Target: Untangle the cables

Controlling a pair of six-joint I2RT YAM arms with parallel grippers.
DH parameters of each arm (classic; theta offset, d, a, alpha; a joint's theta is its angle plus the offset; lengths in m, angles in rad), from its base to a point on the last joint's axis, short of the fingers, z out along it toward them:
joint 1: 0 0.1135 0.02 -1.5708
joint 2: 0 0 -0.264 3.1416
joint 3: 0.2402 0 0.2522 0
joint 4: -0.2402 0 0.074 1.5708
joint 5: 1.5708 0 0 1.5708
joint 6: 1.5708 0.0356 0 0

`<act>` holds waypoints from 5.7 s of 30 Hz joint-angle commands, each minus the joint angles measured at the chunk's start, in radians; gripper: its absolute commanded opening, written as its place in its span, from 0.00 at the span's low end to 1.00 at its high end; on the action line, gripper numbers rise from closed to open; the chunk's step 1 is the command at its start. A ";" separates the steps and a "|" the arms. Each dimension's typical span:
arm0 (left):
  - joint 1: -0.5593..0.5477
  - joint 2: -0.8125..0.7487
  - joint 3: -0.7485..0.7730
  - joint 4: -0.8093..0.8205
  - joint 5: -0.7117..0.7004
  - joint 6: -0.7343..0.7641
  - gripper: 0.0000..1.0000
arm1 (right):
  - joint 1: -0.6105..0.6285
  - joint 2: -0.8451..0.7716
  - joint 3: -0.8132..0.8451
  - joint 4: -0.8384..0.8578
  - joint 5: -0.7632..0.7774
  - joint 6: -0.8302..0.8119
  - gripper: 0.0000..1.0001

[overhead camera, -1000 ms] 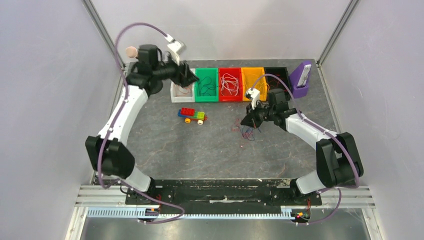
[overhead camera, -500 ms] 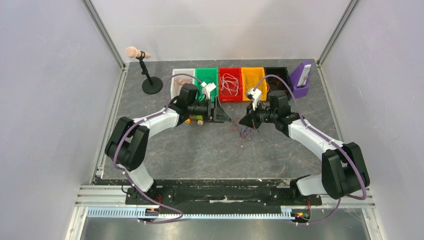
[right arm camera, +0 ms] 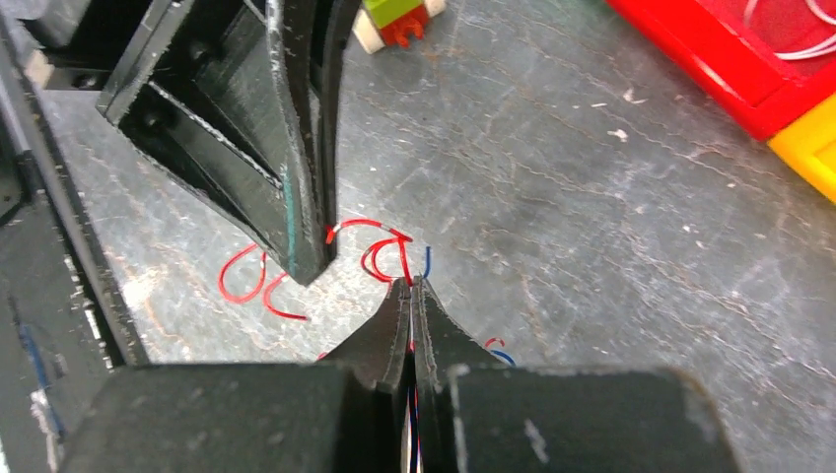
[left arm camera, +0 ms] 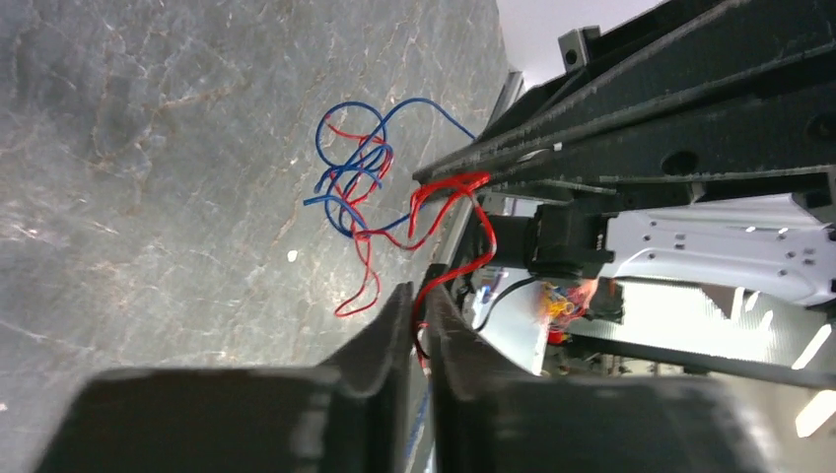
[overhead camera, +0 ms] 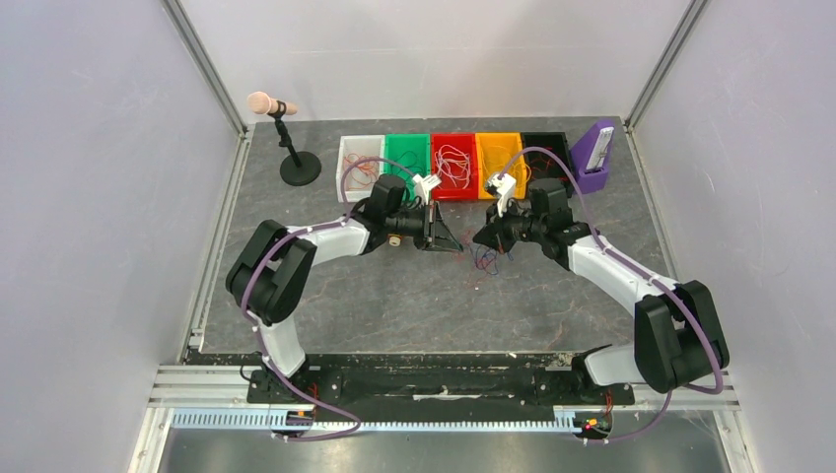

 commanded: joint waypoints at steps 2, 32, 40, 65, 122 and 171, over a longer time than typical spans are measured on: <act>0.006 -0.087 0.005 -0.092 0.017 0.150 0.02 | -0.006 -0.030 -0.007 0.008 0.133 -0.056 0.00; 0.414 -0.433 0.497 -0.717 -0.005 0.722 0.02 | -0.169 0.084 -0.157 -0.215 0.528 -0.630 0.00; 0.555 -0.412 0.655 -0.667 0.055 0.653 0.02 | -0.240 0.091 -0.181 -0.222 0.539 -0.708 0.00; 0.389 -0.400 0.716 -0.530 0.181 0.496 0.02 | -0.239 -0.035 0.253 -0.424 -0.160 -0.404 0.83; 0.372 -0.334 0.694 -0.360 -0.012 0.382 0.02 | -0.280 -0.122 0.036 0.068 0.001 -0.108 0.00; -0.095 0.501 1.211 -0.122 -0.382 0.410 0.72 | -0.480 0.166 0.571 0.290 0.440 0.031 0.00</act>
